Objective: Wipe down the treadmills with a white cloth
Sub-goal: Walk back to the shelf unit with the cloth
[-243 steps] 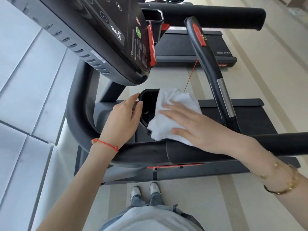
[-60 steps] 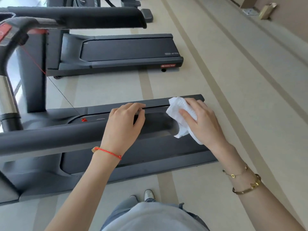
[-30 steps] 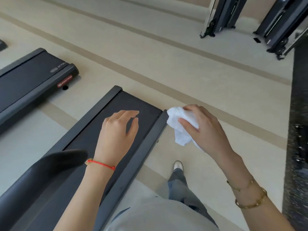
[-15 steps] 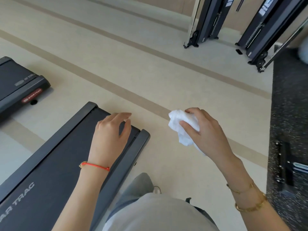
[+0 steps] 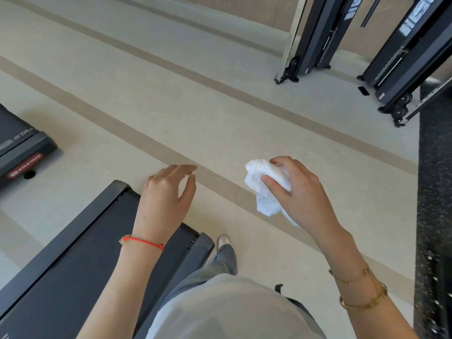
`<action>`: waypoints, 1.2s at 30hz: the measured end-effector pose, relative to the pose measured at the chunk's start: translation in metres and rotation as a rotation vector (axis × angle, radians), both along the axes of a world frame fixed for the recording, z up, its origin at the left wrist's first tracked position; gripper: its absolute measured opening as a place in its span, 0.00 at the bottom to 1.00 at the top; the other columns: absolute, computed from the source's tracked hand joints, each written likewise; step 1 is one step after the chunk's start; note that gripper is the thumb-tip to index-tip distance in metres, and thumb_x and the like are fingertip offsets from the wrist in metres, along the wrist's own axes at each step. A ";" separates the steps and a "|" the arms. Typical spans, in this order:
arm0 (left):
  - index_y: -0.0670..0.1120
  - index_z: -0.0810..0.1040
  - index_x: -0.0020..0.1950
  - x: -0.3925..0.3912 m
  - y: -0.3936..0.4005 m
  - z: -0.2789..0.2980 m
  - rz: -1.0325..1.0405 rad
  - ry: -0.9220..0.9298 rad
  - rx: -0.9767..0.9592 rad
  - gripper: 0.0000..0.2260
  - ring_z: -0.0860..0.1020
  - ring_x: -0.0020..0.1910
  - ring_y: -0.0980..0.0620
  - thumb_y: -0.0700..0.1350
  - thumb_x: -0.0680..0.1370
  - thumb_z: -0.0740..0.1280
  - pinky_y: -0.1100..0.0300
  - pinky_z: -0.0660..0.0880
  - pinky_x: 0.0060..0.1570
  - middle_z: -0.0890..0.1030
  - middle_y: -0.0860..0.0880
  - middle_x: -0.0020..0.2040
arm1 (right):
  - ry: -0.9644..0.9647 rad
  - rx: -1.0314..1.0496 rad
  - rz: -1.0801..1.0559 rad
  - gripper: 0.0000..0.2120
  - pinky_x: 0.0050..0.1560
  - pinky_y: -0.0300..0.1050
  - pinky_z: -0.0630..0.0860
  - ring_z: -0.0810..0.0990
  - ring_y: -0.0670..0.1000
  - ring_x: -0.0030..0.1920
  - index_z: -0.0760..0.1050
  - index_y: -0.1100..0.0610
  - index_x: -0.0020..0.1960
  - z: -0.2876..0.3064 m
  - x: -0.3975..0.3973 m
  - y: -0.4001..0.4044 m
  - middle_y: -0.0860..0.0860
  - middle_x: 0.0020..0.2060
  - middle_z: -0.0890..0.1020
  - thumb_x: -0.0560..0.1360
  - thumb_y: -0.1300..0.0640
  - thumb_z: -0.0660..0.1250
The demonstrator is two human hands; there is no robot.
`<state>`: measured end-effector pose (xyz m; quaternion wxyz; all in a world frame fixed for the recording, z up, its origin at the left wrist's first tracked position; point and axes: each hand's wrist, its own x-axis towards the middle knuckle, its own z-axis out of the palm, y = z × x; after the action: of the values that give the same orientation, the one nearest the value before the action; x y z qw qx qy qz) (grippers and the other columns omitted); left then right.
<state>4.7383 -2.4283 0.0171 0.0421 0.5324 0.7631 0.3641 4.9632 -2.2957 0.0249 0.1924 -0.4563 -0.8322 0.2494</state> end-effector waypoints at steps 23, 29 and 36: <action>0.43 0.82 0.57 -0.295 0.372 -0.003 0.282 0.012 -0.003 0.12 0.83 0.47 0.47 0.44 0.78 0.62 0.45 0.78 0.49 0.84 0.48 0.49 | 0.037 -0.003 0.258 0.13 0.45 0.44 0.74 0.75 0.44 0.50 0.69 0.42 0.60 -0.003 -0.336 0.423 0.40 0.51 0.77 0.78 0.41 0.61; 0.43 0.82 0.57 -0.395 0.458 0.011 0.396 0.010 0.002 0.10 0.83 0.48 0.46 0.41 0.79 0.65 0.45 0.78 0.50 0.84 0.48 0.49 | 0.024 0.024 0.379 0.14 0.43 0.42 0.69 0.74 0.44 0.49 0.69 0.42 0.60 0.011 -0.461 0.532 0.41 0.51 0.77 0.77 0.40 0.60; 0.43 0.82 0.57 -0.508 0.528 0.022 0.537 0.003 -0.006 0.09 0.83 0.46 0.46 0.39 0.79 0.66 0.47 0.78 0.49 0.84 0.48 0.49 | 0.037 0.005 0.499 0.13 0.46 0.45 0.74 0.75 0.43 0.50 0.70 0.43 0.60 0.016 -0.602 0.620 0.39 0.51 0.77 0.77 0.41 0.61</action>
<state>4.2301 -1.9000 0.0392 -0.0556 0.3112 0.8781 0.3590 4.3612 -1.6752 0.0413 0.1413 -0.2315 -0.9160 0.2955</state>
